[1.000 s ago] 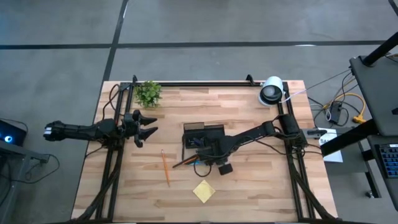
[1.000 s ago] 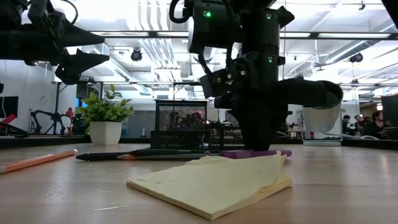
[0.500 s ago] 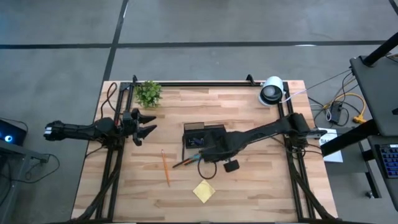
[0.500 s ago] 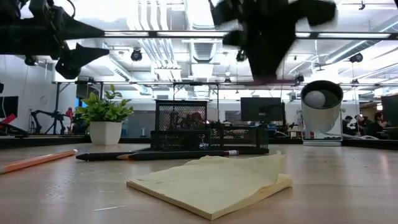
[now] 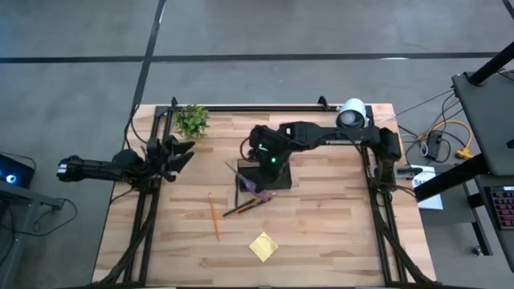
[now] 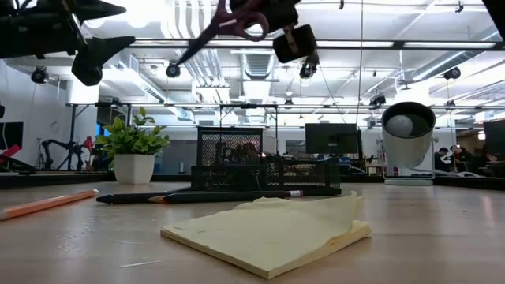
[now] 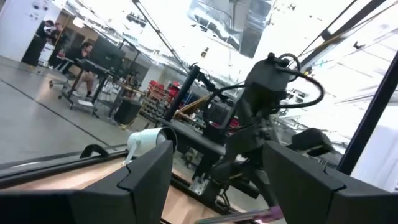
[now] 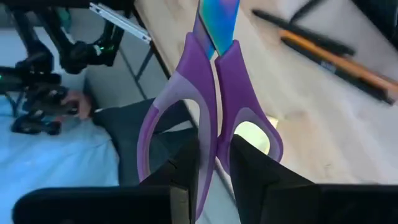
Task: Pick and place office supplies into organizer
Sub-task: Put the purple scissor into the black desk organizer
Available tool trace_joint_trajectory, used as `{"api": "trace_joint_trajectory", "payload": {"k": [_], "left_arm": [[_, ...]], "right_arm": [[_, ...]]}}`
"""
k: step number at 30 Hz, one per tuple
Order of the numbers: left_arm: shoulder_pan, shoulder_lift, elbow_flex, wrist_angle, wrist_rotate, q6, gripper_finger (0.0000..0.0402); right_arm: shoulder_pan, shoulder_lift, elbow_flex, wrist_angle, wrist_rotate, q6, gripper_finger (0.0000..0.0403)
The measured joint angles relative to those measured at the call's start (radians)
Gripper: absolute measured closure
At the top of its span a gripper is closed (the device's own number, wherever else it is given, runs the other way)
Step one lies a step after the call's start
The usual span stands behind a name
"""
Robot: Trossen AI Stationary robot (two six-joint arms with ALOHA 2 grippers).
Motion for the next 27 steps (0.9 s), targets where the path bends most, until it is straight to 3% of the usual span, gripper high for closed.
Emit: {"api": "trace_joint_trajectory", "payload": {"k": [5, 11, 17, 21, 27], "left_arm": [[0.0, 0.0, 0.0, -0.002, 0.0, 0.0, 0.0166], [0.0, 0.0, 0.0, -0.003, 0.0, 0.0, 0.0166], [0.0, 0.0, -0.001, -0.003, 0.0, 0.001, 0.0166], [0.0, 0.001, -0.001, -0.002, -0.001, 0.001, 0.0166], [0.0, 0.0, -0.002, -0.003, -0.001, 0.001, 0.0166]], "right_arm": [[-0.012, -0.034, 0.099, -0.248, 0.152, -0.158, 0.0348], [-0.058, -0.031, 0.148, -0.178, 0.048, 0.099, 0.0348], [-0.099, -0.03, 0.188, -0.555, 0.032, -0.019, 0.0348], [-0.138, -0.036, 0.185, -0.525, -0.139, 0.061, 0.0348], [-0.158, -0.014, 0.174, -0.58, -0.369, 0.025, 0.0348]]}}
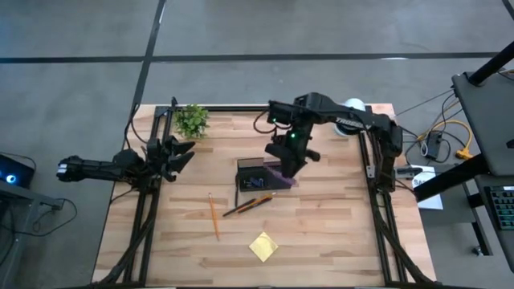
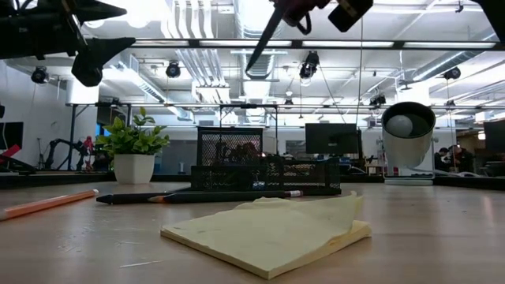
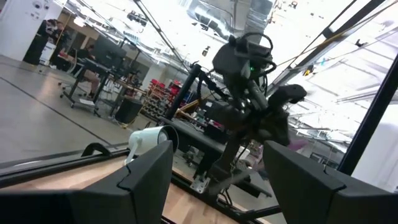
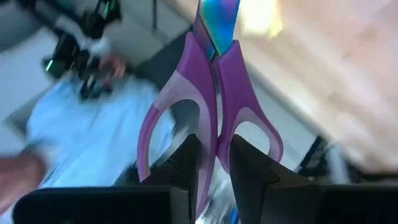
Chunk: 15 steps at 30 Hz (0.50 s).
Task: Pick and place office supplies into organizer
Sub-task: Put the purple scissor into the black desk organizer
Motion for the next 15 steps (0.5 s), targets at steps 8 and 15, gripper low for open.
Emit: {"api": "trace_joint_trajectory", "payload": {"k": [8, 15], "left_arm": [[0.0, 0.0, -0.002, 0.0, 0.0, 0.0, 0.0166], [0.0, 0.0, -0.008, 0.0, 0.0, 0.001, 0.0166]], "right_arm": [[-0.014, 0.109, -0.01, 0.011, -0.156, -0.024, 0.0345], [-0.071, 0.193, -0.009, 0.056, -0.152, -0.027, 0.0338]]}}
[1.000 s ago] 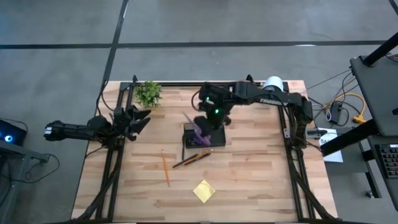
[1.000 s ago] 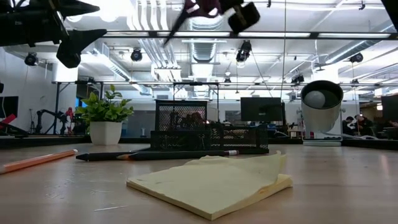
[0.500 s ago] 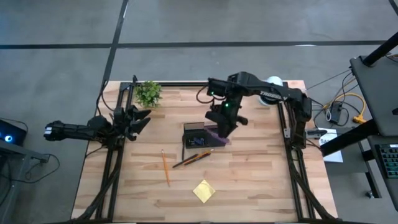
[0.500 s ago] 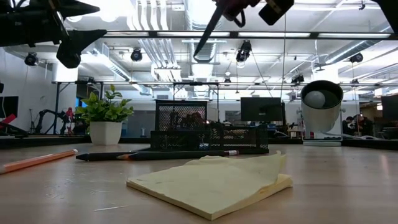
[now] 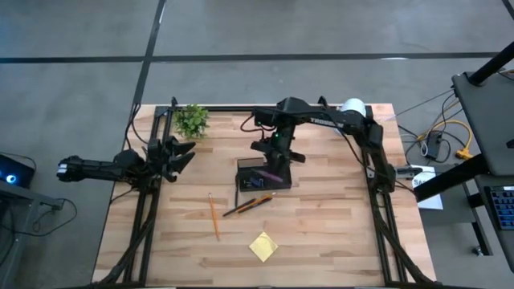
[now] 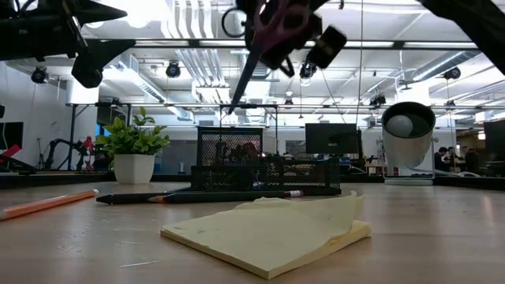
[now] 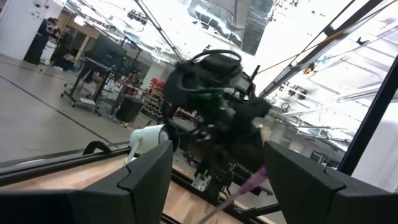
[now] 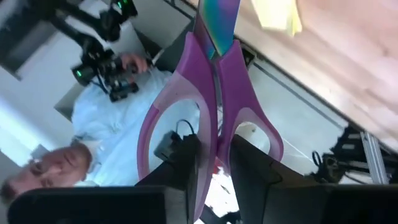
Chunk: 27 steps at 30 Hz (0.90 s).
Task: Pick and place office supplies into organizer
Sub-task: Put the purple scissor into the black desk organizer
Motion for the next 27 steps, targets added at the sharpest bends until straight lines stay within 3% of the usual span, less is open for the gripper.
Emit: {"api": "trace_joint_trajectory", "payload": {"k": [17, 27], "left_arm": [[0.0, -0.001, -0.004, 0.001, 0.0, 0.001, 0.0166], [0.0, -0.002, -0.004, 0.001, 0.0, 0.001, 0.0166]], "right_arm": [[-0.094, 0.126, 0.0, 0.008, -0.034, 0.049, 0.033], [-0.094, 0.188, 0.003, 0.064, -0.071, 0.109, 0.0249]]}}
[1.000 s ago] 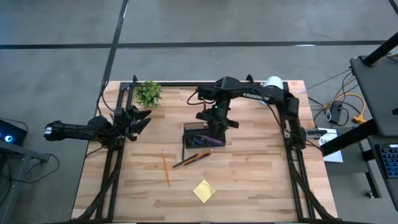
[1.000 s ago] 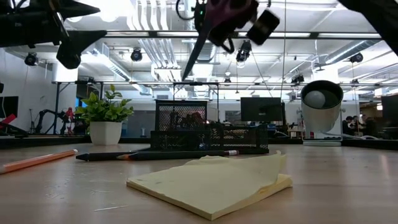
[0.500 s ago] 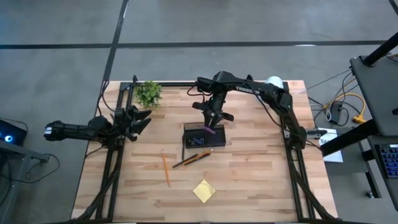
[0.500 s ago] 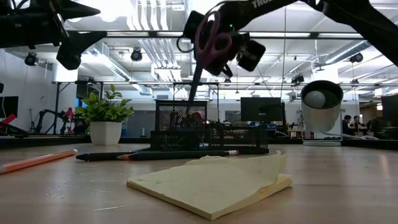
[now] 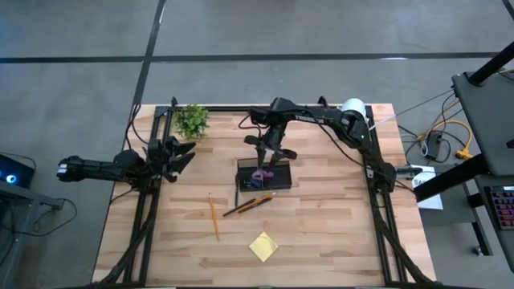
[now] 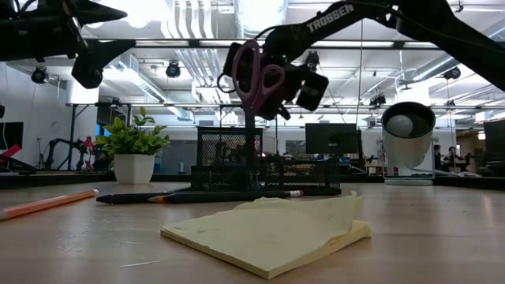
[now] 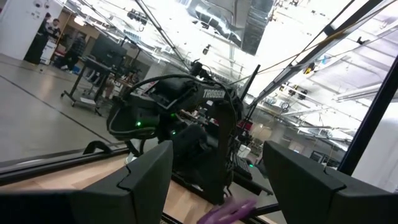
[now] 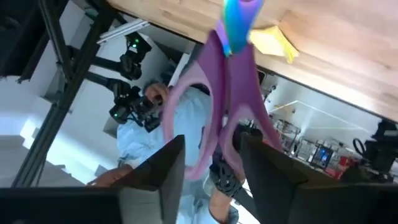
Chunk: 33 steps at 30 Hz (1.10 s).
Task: Pick and place office supplies into organizer
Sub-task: Put the purple scissor into the black desk organizer
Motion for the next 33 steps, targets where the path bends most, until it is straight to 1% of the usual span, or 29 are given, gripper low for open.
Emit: {"api": "trace_joint_trajectory", "payload": {"k": [3, 8, 11, 13, 14, 16, 17, 18, 20, 23, 25, 26, 27, 29, 33], "left_arm": [[0.0, -0.001, 0.003, 0.004, 0.0, 0.0, 0.0166], [0.0, -0.01, 0.0, 0.007, 0.0, 0.0, 0.0166], [0.0, -0.01, 0.001, 0.007, 0.0, 0.0, 0.0166], [0.0, -0.009, 0.0, 0.007, 0.0, 0.0, 0.0166], [0.0, -0.009, -0.001, 0.007, 0.0, 0.0, 0.0166], [0.0, -0.007, -0.001, 0.007, 0.0, 0.0, 0.0166], [0.0, -0.006, -0.001, 0.007, 0.001, 0.0, 0.0166], [0.0, -0.006, -0.001, 0.005, 0.005, 0.0, 0.0166], [0.0, -0.006, 0.001, 0.008, 0.01, 0.0, 0.0166], [0.0, -0.008, -0.001, 0.006, 0.011, -0.001, 0.0166], [0.0, -0.005, -0.002, 0.007, 0.011, -0.002, 0.0166], [0.0, -0.005, -0.002, 0.005, 0.011, -0.002, 0.0166], [0.0, -0.005, -0.002, 0.006, 0.011, -0.002, 0.0166], [0.0, -0.005, 0.0, 0.006, 0.012, -0.002, 0.0166], [0.0, -0.007, 0.004, 0.008, 0.012, -0.002, 0.0166]], "right_arm": [[0.0, -0.004, 0.021, 0.038, -0.006, 0.012, 0.0226], [-0.008, -0.019, 0.115, 0.017, -0.002, -0.069, 0.0206], [-0.008, -0.04, 0.202, -0.014, 0.015, -0.182, 0.0202], [0.005, -0.062, 0.256, -0.056, 0.074, -0.338, 0.0202], [0.015, -0.076, 0.281, -0.096, 0.119, -0.448, 0.0202], [0.049, -0.102, 0.331, -0.204, 0.24, -0.656, 0.0202], [0.071, -0.117, 0.348, -0.204, 0.314, -0.727, 0.0202], [0.096, -0.142, 0.349, -0.192, 0.395, -0.759, 0.0202], [0.149, -0.182, 0.346, -0.191, 0.601, -0.783, 0.0202], [0.245, -0.219, 0.332, -0.202, 0.951, -0.918, 0.0202], [0.311, -0.236, 0.294, -0.202, 1.146, -1.004, 0.0202], [0.342, -0.237, 0.272, -0.202, 1.225, -1.029, 0.0202], [0.371, -0.238, 0.246, -0.201, 1.276, -1.042, 0.0202], [0.417, -0.238, 0.185, -0.203, 1.336, -1.042, 0.0202], [0.493, -0.241, 0.088, -0.169, 1.492, -0.96, 0.0202]]}}
